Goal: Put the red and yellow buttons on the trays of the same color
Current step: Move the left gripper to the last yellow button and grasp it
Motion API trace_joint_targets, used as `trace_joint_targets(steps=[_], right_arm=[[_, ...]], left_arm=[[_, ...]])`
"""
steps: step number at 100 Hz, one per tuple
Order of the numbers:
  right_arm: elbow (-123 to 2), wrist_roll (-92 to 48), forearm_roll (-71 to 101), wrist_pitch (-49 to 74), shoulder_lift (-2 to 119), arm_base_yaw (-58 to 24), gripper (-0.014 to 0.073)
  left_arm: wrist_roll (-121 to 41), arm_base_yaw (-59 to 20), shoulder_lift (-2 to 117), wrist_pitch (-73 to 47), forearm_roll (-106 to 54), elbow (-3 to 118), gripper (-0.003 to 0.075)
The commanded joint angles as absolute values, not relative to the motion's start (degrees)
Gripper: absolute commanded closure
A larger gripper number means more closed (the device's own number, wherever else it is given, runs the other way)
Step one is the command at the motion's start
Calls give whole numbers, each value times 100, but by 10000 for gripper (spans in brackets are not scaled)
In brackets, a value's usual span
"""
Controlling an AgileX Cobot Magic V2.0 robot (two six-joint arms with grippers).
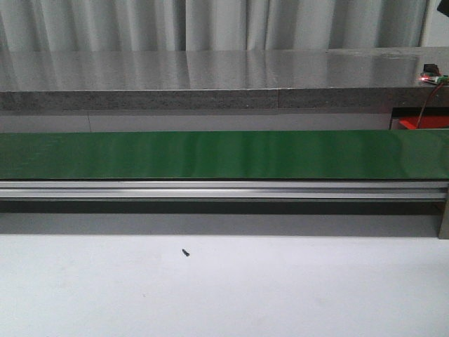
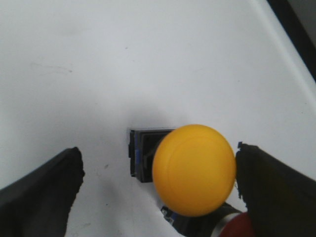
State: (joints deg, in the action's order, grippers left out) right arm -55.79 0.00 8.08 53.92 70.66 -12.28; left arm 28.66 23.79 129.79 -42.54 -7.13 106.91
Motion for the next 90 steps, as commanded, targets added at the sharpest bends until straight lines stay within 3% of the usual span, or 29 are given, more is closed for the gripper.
trace_joint_targets(steps=[1,17,39,53,90], right_arm=[[-5715,-30,881,5274,6906,-1227,699],[-5715,-30,900,5306,6906,-1227,699],[-5715,-30,900,5301,6906,-1227,699],[-5715,-30,900,5301,6906,-1227,699],[-5715,-30,900,5184,6906,-1227,699]], left_arm=[[2930,2385,12665,-4039,-783,10887,134],[2930,2395,12666,-4002,-783,10887,164],[2930,2395,12666,-3942,-783,10887,426],[2930,2395,12666,-3942,-783,10887,538],[2920,2395,12251,-4048,-667,10887,553]])
